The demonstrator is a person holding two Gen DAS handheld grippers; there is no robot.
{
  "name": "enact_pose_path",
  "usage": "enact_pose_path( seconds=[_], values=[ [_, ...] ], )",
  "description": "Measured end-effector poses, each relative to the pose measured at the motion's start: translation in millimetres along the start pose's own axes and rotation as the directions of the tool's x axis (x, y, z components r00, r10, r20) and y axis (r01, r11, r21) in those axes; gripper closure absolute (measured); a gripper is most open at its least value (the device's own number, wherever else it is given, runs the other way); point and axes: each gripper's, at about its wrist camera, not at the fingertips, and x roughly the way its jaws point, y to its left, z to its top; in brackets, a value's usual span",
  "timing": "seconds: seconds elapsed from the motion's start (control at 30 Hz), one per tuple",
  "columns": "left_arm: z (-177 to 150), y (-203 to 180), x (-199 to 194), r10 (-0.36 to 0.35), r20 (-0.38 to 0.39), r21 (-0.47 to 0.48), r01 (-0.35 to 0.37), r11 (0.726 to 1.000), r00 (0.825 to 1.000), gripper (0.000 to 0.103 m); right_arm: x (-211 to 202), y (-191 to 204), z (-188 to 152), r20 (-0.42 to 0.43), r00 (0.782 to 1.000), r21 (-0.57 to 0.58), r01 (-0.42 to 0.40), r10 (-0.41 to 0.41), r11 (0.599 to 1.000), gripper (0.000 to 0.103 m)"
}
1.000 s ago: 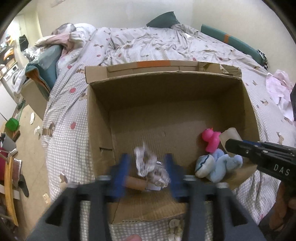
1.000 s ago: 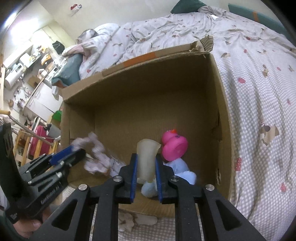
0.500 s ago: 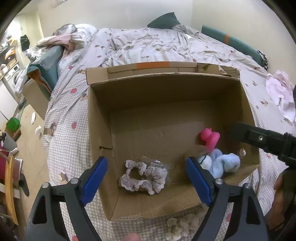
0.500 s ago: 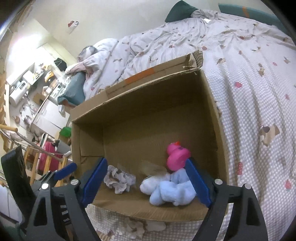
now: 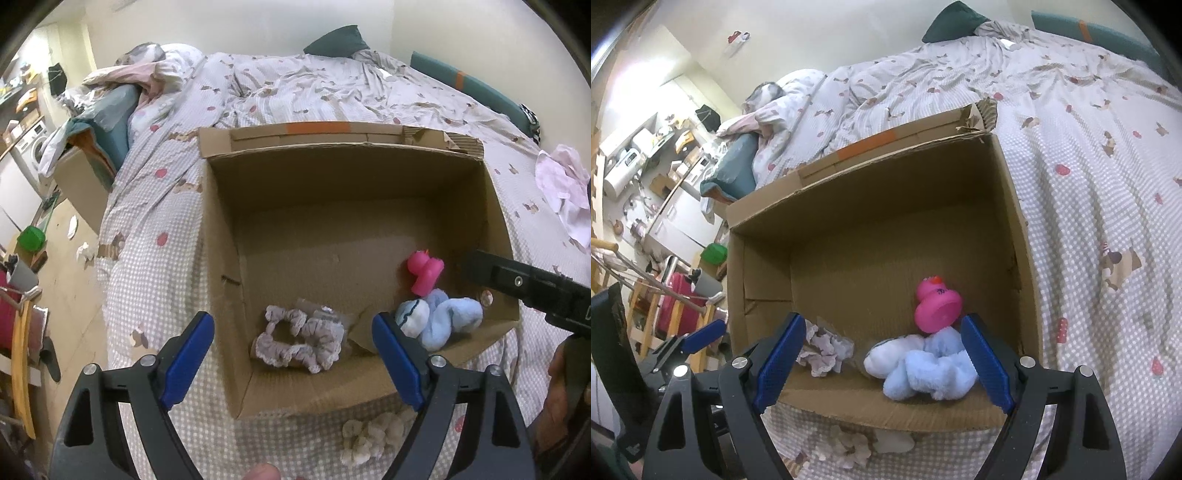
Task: Organize soft objects
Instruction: 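Withdraw both grippers from the box toward the white items on the bed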
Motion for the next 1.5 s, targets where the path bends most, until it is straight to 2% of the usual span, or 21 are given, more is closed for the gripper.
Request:
enact_pose_path(
  seconds=[0.17, 0.53, 0.73, 0.8, 0.9, 1.07, 1.2, 1.33, 1.5],
  values=[
    [-6, 9, -15, 0.012, 0.012, -0.025, -0.012, 1.0, 1.0, 0.017, -9, 3, -7, 0.001, 1.0, -0.009, 0.006, -0.006, 1.0, 0.011],
    [-39, 14, -32, 0.017, -0.023, -0.069, -0.019, 0.997, 1.0, 0.017, -37, 6, -35, 0.003, 1.0, -0.027, 0.027, -0.027, 0.999, 0.011],
    [-60, 15, -32, 0.008, -0.072, -0.108, -0.016, 0.994, 0.997, 0.017, -49, 1, -53, -0.01, 0.998, -0.046, 0.06, -0.06, 0.997, 0.011],
    [-66, 13, -29, -0.013, -0.099, -0.126, 0.0, 0.992, 0.995, 0.017, -53, -5, -60, -0.017, 0.998, -0.023, 0.057, -0.057, 0.998, 0.011],
    [-76, 8, -22, -0.08, -0.134, -0.153, 0.059, 0.986, 0.988, 0.017, -61, -18, -73, -0.017, 1.0, 0.063, 0.014, -0.013, 0.998, 0.011],
    [-89, 2, -3, -0.064, -0.194, -0.153, 0.034, 0.988, 0.979, 0.017, -66, -40, -82, -0.024, 0.998, 0.141, 0.057, -0.054, 0.988, 0.011],
    [-97, -11, 16, -0.077, -0.249, -0.117, 0.049, 0.992, 0.965, 0.017, -61, -59, -79, -0.041, 0.995, 0.199, 0.094, -0.087, 0.975, 0.011],
    [-102, -34, 33, -0.119, -0.289, -0.058, 0.107, 0.993, 0.95, 0.017, -51, -77, -76, -0.074, 0.997, 0.307, 0.045, -0.024, 0.951, 0.011],
    [-106, -56, 57, -0.102, -0.333, 0.01, 0.112, 0.994, 0.938, 0.018, -41, -75, -76, -0.109, 0.994, 0.297, 0.058, -0.026, 0.953, 0.011]
  ],
)
